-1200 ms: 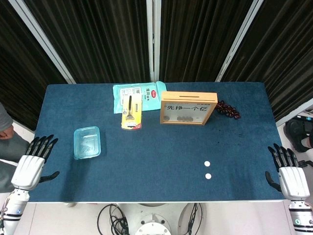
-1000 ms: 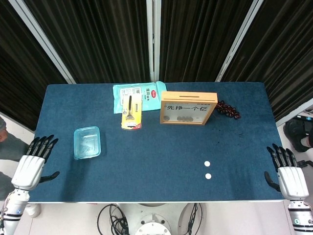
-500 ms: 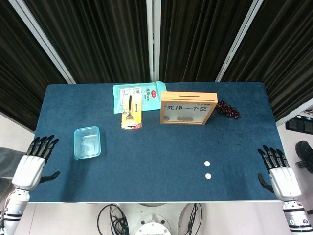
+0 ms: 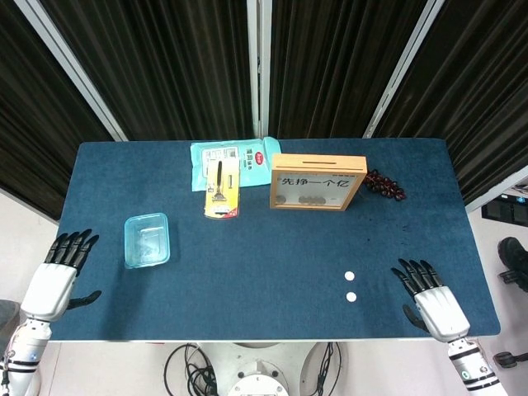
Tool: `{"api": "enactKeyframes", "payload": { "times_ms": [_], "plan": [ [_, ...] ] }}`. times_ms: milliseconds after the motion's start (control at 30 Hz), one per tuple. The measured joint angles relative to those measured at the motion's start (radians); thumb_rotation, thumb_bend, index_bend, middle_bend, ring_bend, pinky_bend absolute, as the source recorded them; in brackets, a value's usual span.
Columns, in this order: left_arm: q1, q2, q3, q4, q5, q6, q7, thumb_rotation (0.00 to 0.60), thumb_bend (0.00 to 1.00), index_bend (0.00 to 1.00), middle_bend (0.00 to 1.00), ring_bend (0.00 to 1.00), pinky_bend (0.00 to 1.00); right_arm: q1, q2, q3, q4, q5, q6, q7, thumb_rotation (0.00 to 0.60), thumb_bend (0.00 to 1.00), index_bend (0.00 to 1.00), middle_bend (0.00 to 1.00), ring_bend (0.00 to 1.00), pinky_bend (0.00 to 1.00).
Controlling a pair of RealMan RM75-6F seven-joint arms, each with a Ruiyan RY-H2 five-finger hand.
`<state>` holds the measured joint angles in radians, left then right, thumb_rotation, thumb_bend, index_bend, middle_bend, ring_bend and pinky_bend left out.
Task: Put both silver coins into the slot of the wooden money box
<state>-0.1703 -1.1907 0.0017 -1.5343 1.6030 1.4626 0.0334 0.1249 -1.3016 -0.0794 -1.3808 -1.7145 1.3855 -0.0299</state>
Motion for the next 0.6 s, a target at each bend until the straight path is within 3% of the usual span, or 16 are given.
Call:
{"api": "enactKeyframes", "payload": {
  "times_ms": [133,600],
  "plan": [
    [0.003,-0.001,0.0,0.005,-0.002,0.004,-0.006,0.6,0.05,0.0,0.0,0.0,0.0,0.024,-0.02,-0.001,-0.006,-0.007,-0.028,-0.021,0.6,0.34,0.29,0.0,0.0,0.0],
    [0.01,-0.005,0.0,0.029,-0.012,0.005,-0.029,0.6,0.05,0.0,0.0,0.0,0.0,0.094,-0.14,-0.004,0.05,-0.012,-0.122,-0.02,0.6,0.34,0.29,0.0,0.0,0.0]
  ]
}}
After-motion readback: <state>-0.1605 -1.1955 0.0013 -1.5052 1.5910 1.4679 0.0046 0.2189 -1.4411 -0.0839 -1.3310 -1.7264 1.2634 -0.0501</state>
